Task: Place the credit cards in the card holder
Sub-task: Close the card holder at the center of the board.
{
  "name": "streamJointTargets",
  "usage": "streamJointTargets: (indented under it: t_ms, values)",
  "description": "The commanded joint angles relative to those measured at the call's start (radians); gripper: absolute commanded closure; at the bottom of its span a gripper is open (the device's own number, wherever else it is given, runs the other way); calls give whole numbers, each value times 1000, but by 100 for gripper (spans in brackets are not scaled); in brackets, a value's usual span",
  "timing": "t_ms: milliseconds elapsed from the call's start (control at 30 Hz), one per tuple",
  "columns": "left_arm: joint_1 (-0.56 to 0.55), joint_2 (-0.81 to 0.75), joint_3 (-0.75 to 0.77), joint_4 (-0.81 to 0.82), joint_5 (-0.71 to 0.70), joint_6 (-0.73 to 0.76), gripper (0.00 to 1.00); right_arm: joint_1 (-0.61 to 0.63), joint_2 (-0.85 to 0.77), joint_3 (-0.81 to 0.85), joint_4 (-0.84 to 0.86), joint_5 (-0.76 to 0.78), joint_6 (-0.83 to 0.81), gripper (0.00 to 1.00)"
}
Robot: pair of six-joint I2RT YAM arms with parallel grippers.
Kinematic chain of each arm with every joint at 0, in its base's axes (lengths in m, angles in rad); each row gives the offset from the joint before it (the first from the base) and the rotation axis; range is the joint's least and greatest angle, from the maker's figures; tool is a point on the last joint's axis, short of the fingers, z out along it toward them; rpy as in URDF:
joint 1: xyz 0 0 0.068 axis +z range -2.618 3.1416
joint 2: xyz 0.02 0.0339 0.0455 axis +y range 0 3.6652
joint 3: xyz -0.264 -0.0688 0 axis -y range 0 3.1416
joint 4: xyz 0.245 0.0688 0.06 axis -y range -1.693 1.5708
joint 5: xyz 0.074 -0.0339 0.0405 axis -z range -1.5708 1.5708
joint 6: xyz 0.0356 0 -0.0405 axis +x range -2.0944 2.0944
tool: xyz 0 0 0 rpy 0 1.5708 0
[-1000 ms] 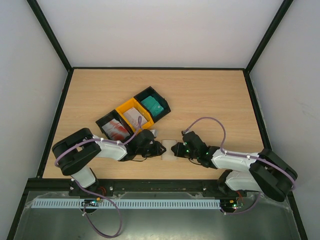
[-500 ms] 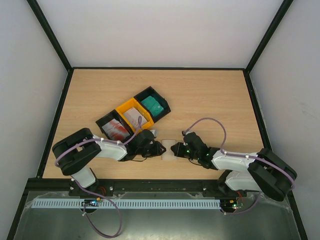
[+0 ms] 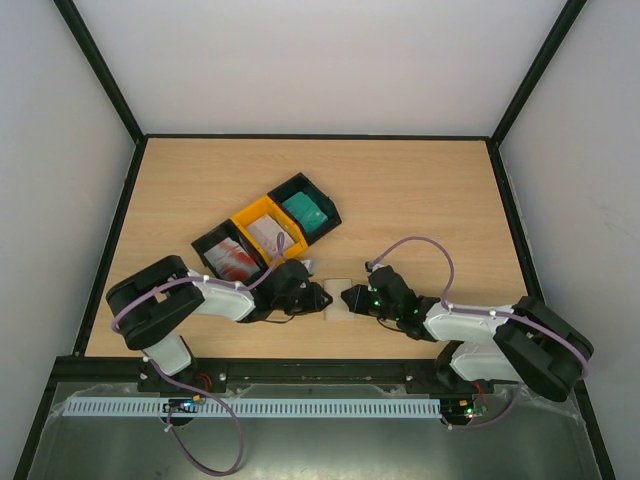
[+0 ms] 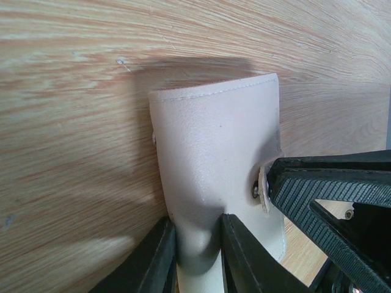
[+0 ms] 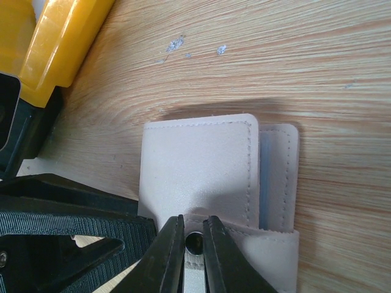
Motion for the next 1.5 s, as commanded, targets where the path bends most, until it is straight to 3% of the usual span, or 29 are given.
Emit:
streamJointTargets:
  t_ms: [0,333,767,1167,1467]
  values:
    - [-17,46,-15,-92,9,12,77,2,9,0,-23,11,-10,90]
    - [-19,52,-13,-90,9,14,77,18,38,11,-98,22,-59,96]
    - [-19,60,-7,-100,8,15,78,154,153,47,-218,184,-37,98]
    - [-19,72,9,-115,-1,12,78,286,160,44,-294,381,-6,97]
    - [-19,74,17,-128,-6,10,78,457,299,151,-404,592,44,97]
